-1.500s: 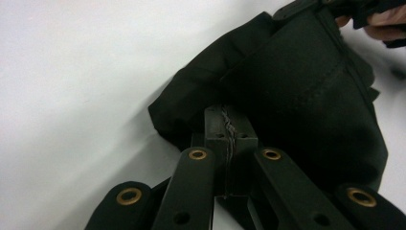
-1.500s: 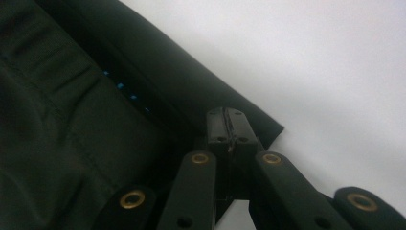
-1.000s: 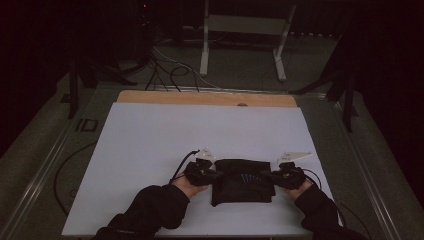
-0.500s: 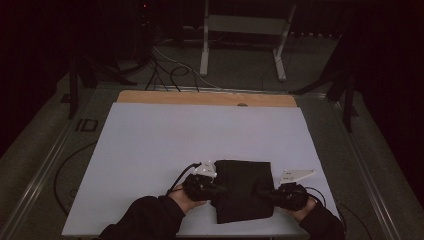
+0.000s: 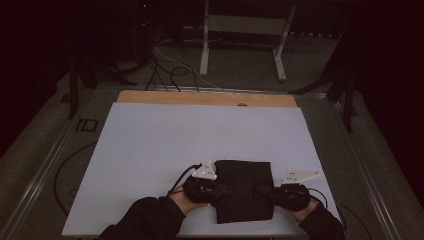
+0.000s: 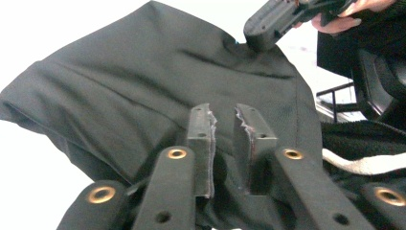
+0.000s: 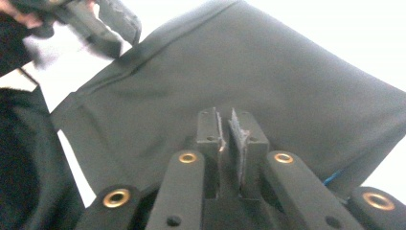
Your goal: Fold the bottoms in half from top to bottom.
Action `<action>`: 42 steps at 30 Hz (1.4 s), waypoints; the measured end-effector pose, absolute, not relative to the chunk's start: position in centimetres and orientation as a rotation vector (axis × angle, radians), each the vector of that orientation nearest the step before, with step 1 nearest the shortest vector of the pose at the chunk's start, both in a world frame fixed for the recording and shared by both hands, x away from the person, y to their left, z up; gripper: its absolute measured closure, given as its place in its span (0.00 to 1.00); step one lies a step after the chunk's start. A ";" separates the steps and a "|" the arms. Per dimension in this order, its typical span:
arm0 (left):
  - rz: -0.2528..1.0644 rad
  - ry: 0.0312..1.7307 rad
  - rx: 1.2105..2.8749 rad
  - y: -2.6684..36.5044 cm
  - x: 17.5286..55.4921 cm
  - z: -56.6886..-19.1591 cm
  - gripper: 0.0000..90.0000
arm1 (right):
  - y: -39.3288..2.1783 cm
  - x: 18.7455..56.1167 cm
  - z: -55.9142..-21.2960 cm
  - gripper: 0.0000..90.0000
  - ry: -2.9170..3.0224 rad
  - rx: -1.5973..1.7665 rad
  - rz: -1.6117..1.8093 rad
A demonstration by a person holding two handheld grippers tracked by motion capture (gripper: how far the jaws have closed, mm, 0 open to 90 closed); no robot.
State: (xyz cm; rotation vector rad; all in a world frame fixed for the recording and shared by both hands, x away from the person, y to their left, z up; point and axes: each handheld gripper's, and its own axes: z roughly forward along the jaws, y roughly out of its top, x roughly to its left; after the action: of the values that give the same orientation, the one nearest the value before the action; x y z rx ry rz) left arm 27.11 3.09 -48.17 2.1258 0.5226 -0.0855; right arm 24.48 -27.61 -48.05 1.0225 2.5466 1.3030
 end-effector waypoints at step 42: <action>0.126 0.666 2.140 3.7 28.3 -46.2 0.00 | -26.7 26.0 -45.9 0.13 2.380 1.009 1.277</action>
State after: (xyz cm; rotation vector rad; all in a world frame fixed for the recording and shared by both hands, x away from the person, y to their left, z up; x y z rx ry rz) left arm 28.35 3.72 -46.18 2.1399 0.6659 0.1258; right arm 25.98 -26.71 -45.87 1.0086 2.3805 1.2772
